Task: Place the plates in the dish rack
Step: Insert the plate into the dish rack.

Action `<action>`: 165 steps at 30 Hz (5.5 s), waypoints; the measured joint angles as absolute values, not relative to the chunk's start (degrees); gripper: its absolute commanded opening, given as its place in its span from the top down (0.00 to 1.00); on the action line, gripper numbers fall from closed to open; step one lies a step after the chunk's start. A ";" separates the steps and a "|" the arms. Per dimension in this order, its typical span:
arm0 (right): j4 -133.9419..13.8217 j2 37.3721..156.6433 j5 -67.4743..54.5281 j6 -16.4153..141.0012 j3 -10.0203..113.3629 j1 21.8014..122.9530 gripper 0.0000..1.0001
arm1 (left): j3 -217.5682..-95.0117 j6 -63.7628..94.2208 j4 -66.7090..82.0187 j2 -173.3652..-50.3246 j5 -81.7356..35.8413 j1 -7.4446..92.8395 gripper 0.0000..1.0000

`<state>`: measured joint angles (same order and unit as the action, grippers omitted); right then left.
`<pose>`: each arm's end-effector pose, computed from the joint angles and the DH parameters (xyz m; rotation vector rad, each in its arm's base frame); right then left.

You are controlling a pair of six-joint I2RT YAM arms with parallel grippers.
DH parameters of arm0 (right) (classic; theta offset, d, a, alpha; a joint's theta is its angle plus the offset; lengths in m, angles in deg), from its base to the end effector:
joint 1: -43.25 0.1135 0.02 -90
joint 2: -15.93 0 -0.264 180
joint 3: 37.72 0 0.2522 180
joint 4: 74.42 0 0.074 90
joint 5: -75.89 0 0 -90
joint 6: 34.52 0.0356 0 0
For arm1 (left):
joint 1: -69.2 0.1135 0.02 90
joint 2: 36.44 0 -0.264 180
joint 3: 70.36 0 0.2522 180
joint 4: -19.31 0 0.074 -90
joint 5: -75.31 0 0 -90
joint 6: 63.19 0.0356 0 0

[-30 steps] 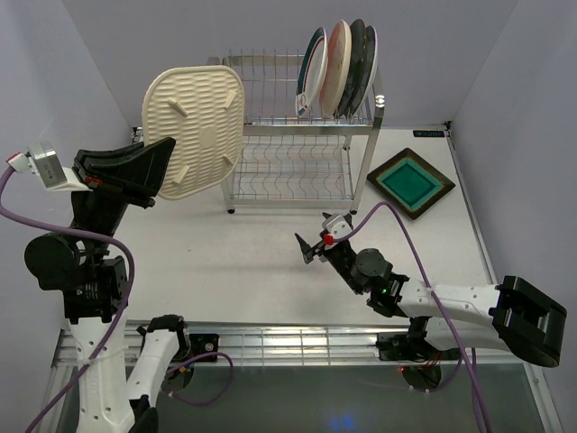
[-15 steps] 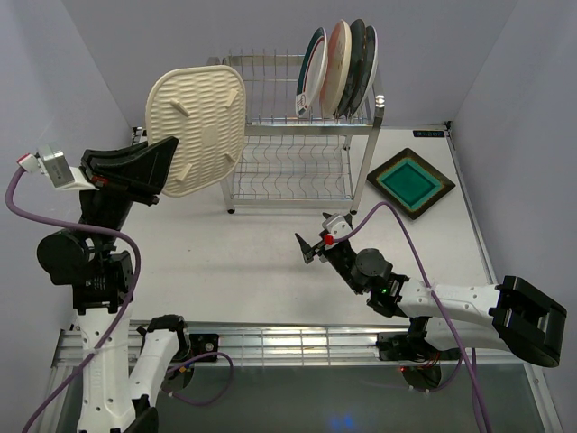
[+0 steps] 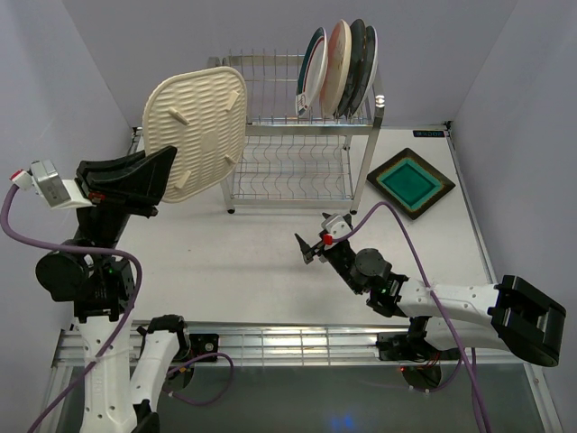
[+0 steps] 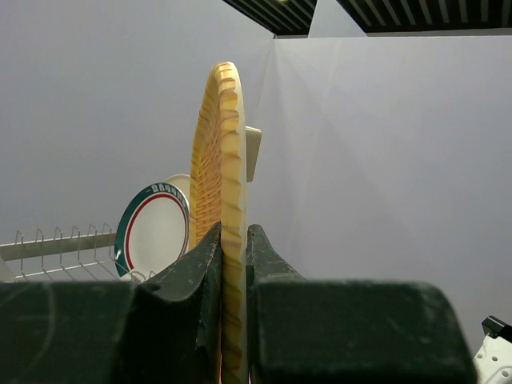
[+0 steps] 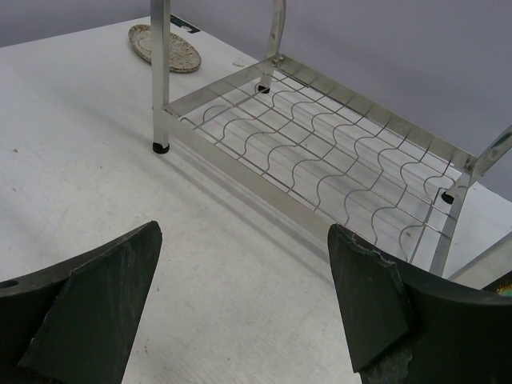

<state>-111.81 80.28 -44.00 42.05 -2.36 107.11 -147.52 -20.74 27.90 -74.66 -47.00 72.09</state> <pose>0.1173 0.1987 0.2446 -0.5317 1.3524 0.3499 0.0799 -0.0150 0.5121 0.1860 0.9155 -0.9331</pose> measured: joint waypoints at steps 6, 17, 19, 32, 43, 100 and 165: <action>-111.68 80.31 -43.96 42.40 -2.36 107.11 0.10 | -147.49 -20.17 29.45 -72.82 -47.31 71.85 1.00; -111.35 79.85 -44.35 42.46 -2.36 107.11 0.10 | -145.18 -13.53 30.37 -73.69 -43.55 58.65 1.00; -111.37 79.72 -44.46 42.46 -2.36 107.11 0.10 | -144.98 -11.65 30.37 -74.04 -42.32 57.38 1.00; -110.98 78.58 -45.49 42.44 -2.36 106.97 0.10 | -148.48 -6.42 31.31 -83.38 -37.21 57.08 1.00; -110.94 78.14 -45.49 42.46 -2.36 106.82 0.10 | -156.13 -5.53 32.53 -93.10 -33.87 56.38 1.00; -110.11 75.41 -45.03 45.02 -2.36 106.27 0.10 | -176.98 32.98 42.57 -132.03 9.72 26.43 1.00; -110.06 74.54 -44.77 46.31 -2.44 105.14 0.10 | -181.13 38.23 50.28 -140.38 11.47 26.32 0.31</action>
